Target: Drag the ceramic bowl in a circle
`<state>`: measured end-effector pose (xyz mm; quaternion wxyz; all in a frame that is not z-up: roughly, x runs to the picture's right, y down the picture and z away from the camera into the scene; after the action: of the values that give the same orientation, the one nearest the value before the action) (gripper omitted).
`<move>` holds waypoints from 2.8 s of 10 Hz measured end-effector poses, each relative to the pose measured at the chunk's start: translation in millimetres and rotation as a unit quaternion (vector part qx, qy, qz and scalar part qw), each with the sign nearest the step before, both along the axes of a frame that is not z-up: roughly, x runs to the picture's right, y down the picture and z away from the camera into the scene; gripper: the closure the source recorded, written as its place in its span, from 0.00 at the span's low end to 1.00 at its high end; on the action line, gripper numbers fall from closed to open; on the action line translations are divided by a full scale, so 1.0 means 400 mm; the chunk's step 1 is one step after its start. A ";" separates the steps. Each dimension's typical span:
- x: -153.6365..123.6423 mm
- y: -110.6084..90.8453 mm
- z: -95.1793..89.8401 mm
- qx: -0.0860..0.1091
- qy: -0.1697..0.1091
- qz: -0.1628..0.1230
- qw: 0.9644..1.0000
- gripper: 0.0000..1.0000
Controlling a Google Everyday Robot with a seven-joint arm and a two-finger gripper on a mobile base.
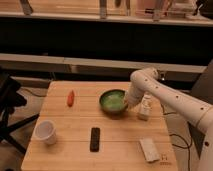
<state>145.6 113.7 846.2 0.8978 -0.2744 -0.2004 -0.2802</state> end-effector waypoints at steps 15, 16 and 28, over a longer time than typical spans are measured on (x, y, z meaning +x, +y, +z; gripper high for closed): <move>-0.034 -0.006 0.005 -0.020 0.014 0.027 0.999 0.99; -0.038 -0.007 0.005 -0.021 0.014 0.028 0.999 0.99; -0.072 -0.018 -0.003 -0.033 0.019 0.036 0.999 0.99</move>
<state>116.9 106.4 844.8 0.9014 -0.3021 -0.2019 -0.2355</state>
